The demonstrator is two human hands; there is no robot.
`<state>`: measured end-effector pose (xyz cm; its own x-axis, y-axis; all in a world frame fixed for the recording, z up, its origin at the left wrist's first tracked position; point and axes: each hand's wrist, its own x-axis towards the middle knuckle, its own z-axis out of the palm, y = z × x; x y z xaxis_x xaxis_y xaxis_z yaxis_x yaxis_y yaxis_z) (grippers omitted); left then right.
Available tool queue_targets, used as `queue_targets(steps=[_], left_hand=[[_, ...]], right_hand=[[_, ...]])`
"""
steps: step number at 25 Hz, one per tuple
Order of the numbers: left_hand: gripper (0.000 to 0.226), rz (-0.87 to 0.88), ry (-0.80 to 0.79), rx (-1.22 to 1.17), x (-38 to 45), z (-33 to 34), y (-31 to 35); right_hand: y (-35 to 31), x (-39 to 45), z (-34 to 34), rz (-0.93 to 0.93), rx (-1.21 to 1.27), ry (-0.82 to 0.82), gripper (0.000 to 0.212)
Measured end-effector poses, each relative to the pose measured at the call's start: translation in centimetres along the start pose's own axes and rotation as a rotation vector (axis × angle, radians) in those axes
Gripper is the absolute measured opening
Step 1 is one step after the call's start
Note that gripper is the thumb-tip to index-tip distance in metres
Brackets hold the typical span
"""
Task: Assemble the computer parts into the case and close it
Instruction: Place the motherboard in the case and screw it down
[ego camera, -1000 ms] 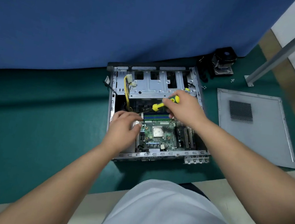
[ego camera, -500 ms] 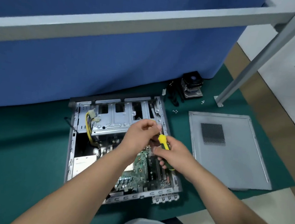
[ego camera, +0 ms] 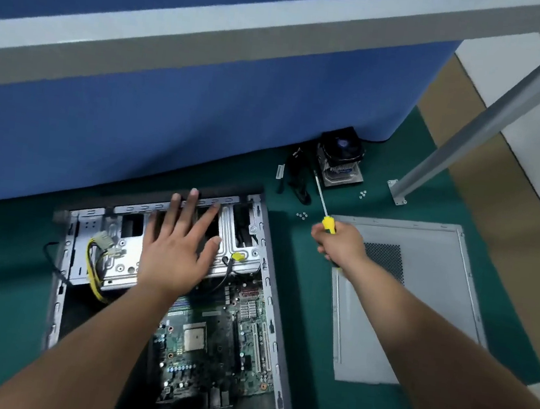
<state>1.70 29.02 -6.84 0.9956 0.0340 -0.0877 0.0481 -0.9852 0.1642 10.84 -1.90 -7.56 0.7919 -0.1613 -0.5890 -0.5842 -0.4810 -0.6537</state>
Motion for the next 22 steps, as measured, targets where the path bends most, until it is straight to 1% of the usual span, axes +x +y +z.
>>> queue_targets(steps=[3,5,7,10,13,15,18,20,22], left_hand=[[0.057,0.009,0.082,0.044,0.1,0.9,-0.4],[0.058,0.016,0.118,0.062,0.2,1.4,-0.5],[0.059,0.02,0.136,0.059,0.3,1.6,-0.5],[0.061,0.031,0.153,0.067,0.2,1.8,-0.6],[0.061,0.036,0.167,0.059,0.3,1.9,-0.6],[0.062,0.038,0.169,0.052,0.3,1.9,-0.6],[0.062,0.035,0.174,0.064,0.3,2.1,-0.9],[0.061,0.036,0.166,0.069,0.3,2.2,-1.0],[0.06,0.03,0.147,0.059,0.5,2.1,-0.9]], right_hand=[[-1.0,4.3,1.7,-0.091,-0.203,0.073,0.016],[-1.3,6.2,2.8,-0.124,-0.292,0.098,0.015],[-1.3,7.4,4.0,-0.137,-0.346,0.098,0.016],[-0.9,8.4,5.3,-0.136,-0.421,0.139,0.022],[-0.7,9.1,6.3,-0.133,-0.483,0.192,0.018],[-0.6,9.2,6.6,-0.149,-0.516,0.198,0.019],[-1.0,8.2,6.4,-0.192,-0.451,0.19,0.018],[-1.1,6.2,5.8,-0.228,-0.306,0.178,0.014],[-1.4,3.3,5.1,-0.222,-0.104,0.144,0.012]])
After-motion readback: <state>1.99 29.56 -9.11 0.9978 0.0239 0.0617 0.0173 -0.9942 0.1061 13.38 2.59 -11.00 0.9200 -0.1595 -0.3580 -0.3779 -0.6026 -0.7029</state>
